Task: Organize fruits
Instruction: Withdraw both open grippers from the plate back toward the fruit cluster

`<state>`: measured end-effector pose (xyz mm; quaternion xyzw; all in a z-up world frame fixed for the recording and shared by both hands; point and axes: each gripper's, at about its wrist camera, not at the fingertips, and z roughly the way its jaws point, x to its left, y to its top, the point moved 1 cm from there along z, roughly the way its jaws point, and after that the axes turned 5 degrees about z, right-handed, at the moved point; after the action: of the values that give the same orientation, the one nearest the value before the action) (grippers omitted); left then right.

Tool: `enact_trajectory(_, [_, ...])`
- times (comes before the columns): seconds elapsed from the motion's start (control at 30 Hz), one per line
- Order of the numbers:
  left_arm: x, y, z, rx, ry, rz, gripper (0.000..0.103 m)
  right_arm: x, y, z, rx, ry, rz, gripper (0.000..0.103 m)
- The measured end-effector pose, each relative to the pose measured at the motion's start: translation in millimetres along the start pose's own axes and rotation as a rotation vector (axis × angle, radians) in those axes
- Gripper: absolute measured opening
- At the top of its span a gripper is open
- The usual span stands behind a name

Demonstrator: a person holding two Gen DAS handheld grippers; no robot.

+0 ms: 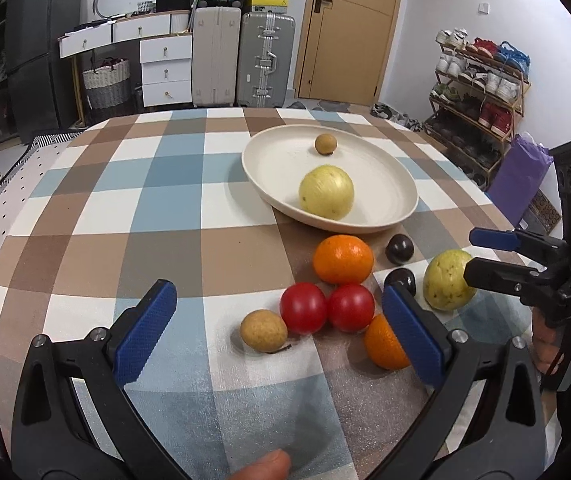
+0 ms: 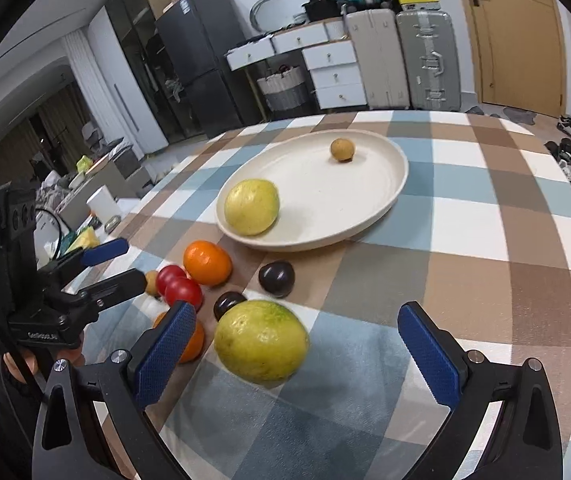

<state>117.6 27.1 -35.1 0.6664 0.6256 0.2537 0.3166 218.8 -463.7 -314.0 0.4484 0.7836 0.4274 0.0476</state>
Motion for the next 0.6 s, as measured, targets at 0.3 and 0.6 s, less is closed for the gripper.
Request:
enact_trajectory(0.3, [13.1,-0.3,6.3,0.053,-0.004,-0.027,0.102,8.9,-7.5,13.3,0.073,-0.003,-0.054,0.099])
enact_trajectory(0.6, [18.4,-4.7,14.5,0.105,-0.006,-0.025,0.102,8.9,-9.7,15.0,0.096,0.008,-0.052,0.087])
